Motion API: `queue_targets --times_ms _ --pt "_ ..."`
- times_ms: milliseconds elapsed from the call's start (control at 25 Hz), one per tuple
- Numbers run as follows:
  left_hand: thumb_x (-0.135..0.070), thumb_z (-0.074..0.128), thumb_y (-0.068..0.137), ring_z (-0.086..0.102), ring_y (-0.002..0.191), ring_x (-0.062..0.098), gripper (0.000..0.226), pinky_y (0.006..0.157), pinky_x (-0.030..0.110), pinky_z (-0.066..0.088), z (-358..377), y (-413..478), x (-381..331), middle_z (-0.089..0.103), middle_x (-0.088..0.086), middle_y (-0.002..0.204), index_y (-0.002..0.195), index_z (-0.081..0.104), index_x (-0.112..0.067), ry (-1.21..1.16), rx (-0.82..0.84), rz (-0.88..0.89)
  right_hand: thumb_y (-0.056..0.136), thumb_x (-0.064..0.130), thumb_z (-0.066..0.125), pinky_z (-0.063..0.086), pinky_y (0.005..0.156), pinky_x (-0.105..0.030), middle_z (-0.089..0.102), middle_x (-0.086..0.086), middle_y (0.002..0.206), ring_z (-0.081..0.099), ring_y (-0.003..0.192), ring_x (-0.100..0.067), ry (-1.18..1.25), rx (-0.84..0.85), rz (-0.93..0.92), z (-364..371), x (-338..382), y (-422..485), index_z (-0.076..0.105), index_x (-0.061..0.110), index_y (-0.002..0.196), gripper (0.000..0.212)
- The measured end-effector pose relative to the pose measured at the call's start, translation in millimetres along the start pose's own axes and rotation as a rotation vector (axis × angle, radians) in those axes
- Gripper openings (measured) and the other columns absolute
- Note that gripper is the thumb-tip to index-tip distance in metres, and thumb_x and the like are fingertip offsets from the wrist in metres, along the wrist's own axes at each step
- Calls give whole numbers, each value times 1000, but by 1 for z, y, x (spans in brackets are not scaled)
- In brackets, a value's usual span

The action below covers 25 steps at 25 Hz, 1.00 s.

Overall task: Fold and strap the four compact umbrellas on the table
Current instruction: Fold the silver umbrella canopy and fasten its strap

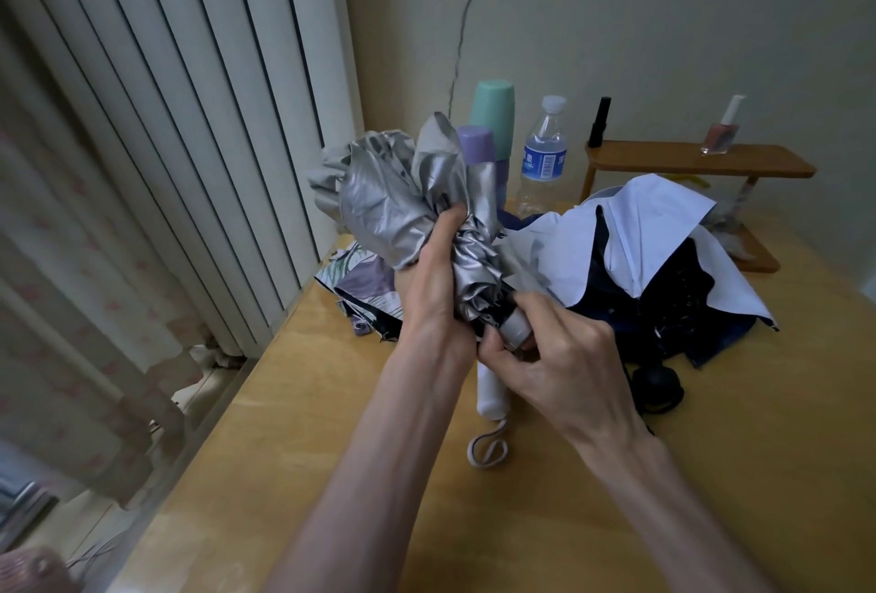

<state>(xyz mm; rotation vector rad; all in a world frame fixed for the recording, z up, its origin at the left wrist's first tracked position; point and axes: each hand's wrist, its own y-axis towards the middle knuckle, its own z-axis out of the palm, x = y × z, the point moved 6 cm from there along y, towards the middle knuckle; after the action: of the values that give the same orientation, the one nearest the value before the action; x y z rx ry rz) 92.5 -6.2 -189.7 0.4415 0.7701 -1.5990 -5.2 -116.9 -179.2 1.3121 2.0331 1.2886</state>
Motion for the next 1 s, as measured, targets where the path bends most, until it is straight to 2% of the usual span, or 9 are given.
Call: queue_targets --times_ms 120,240,320,440,520,640,760,880,1000 --pt "-26 87 79 69 81 28 43 69 35 60 -1 5 5 71 19 104 113 72 -4 -25 26 -35 95 33 66 57 64 -31 69 -1 87 65 72 -17 83 90 81 5 -7 -1 68 6 108 30" --pt "-23 78 94 64 56 18 23 51 26 53 -12 6 -2 67 10 78 103 69 -5 -58 -109 64 97 33 73 58 74 -29 71 8 97 68 83 -9 330 208 240 14 -7 -2 67 15 118 29" --pt "-27 76 97 60 49 12 25 46 22 49 -16 5 -7 64 4 72 109 67 -7 -56 -138 100 96 30 76 60 76 -32 73 13 93 72 86 -9 550 249 417 21 -8 -4 69 19 116 23" --pt "-30 77 96 57 49 11 23 47 22 48 -15 3 -10 62 2 68 101 66 -10 -47 -116 118 93 20 79 62 78 -39 76 9 87 76 85 -14 713 207 622 28 -9 -7 72 21 107 16" --pt "-31 79 93 62 56 17 25 54 27 52 -10 -1 -12 65 7 76 100 68 -10 -42 -79 143 91 14 80 63 81 -40 77 5 86 76 85 -15 768 167 704 29 -11 -8 74 22 105 17" --pt "-33 74 96 63 59 22 33 55 29 55 4 -7 -10 66 16 82 108 68 -3 -98 62 118 93 13 78 62 77 -35 76 5 84 75 82 -15 706 142 649 24 -8 -7 74 18 111 18" --pt "-35 72 98 57 51 13 29 47 24 49 -2 -2 -9 62 7 70 103 67 -7 -51 -5 107 97 21 76 62 80 -35 77 8 92 76 88 -13 689 193 610 27 -7 -10 72 17 121 24" --pt "-36 69 102 45 40 6 25 39 19 40 -11 5 -14 48 -3 55 93 60 -14 -97 -30 94 95 33 73 60 95 -33 78 5 117 75 109 -12 900 287 700 38 -7 -14 65 18 138 46" --pt "-33 65 104 42 38 4 23 37 17 37 -14 8 -24 43 -5 55 93 58 -15 -163 -6 91 95 32 71 58 98 -29 76 6 121 73 112 -10 940 346 686 41 -6 -13 64 18 138 46"
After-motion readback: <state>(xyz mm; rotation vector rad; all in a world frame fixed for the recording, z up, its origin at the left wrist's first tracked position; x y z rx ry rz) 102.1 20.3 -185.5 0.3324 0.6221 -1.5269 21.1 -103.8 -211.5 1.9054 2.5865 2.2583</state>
